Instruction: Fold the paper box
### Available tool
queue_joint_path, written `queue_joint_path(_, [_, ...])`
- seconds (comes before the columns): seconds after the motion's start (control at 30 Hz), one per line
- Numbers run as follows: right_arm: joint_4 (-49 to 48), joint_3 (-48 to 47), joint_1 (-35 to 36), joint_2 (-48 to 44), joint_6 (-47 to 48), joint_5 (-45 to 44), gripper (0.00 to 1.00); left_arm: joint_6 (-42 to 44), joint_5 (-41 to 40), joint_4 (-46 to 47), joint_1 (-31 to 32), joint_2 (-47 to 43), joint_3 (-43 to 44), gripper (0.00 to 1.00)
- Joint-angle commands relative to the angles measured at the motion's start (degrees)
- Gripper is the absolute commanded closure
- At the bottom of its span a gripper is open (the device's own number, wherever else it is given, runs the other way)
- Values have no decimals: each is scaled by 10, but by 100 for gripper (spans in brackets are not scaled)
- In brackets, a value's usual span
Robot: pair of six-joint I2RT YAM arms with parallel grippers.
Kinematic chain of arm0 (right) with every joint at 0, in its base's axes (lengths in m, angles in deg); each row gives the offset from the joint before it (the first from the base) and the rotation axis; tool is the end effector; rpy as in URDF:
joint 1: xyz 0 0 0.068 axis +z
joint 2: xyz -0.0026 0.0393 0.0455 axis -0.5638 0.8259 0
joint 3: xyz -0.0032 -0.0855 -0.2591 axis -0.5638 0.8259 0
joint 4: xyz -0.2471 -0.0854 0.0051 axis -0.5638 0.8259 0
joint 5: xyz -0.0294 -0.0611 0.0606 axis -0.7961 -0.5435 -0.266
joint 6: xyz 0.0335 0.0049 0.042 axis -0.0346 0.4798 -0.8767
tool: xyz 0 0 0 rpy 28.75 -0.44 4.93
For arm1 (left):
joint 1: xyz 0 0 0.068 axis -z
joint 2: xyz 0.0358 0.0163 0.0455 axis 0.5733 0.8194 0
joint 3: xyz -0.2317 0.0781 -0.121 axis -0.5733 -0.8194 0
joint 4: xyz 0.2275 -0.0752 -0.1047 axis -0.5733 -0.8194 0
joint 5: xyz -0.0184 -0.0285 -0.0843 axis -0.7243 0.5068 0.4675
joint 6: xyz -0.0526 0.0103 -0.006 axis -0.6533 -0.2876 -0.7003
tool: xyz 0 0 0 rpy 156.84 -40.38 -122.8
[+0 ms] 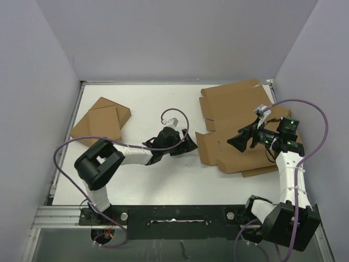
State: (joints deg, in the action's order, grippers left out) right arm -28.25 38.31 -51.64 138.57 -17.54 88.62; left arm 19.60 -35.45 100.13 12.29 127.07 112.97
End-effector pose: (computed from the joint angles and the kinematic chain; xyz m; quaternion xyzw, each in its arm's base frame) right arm 0.2044 -0.0302 0.2887 -0.1956 0.7820 0.3733 0.4592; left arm 0.2399 -0.2617 0.1584 -0.0445 0.8727 -0.3869 0.2945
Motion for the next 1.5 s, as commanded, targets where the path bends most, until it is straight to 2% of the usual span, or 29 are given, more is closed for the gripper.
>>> queue_joint_path(0.0, [-35,-12,-1,2,25,-8,2,-47,-14,83,3,95,109,25])
queue_joint_path(0.13, [-38,-14,1,2,28,-20,2,-58,-18,72,3,151,162,36])
queue_joint_path(0.33, [-37,-17,4,3,28,-32,2,-48,-21,25,6,184,208,61])
queue_joint_path(0.5, [-36,-18,5,2,27,-35,2,-15,-27,14,7,170,207,96])
queue_joint_path(0.53, [-36,-17,6,3,27,-35,2,-3,-31,14,6,159,202,100])
queue_joint_path(0.67, [-35,-18,6,4,27,-32,2,70,-62,-6,-2,70,152,100])
queue_joint_path(0.8, [-34,-19,7,5,27,-25,2,140,-67,-57,-33,-60,67,100])
queue_joint_path(1.0, [-32,-19,8,14,26,-15,2,231,-40,-228,-104,-234,-21,100])
queue_joint_path(1.2, [-35,-15,8,18,25,-11,2,282,-72,-430,-146,-296,-9,98])
queue_joint_path(1.33, [-44,-10,7,20,17,-6,2,299,-116,-472,-153,-300,15,56])
queue_joint_path(1.4, [-54,-6,7,21,6,-9,2,301,-125,-489,-154,-303,36,44])
queue_joint_path(1.47, [-63,0,7,23,-11,-16,2,307,-107,-489,-154,-318,50,40])
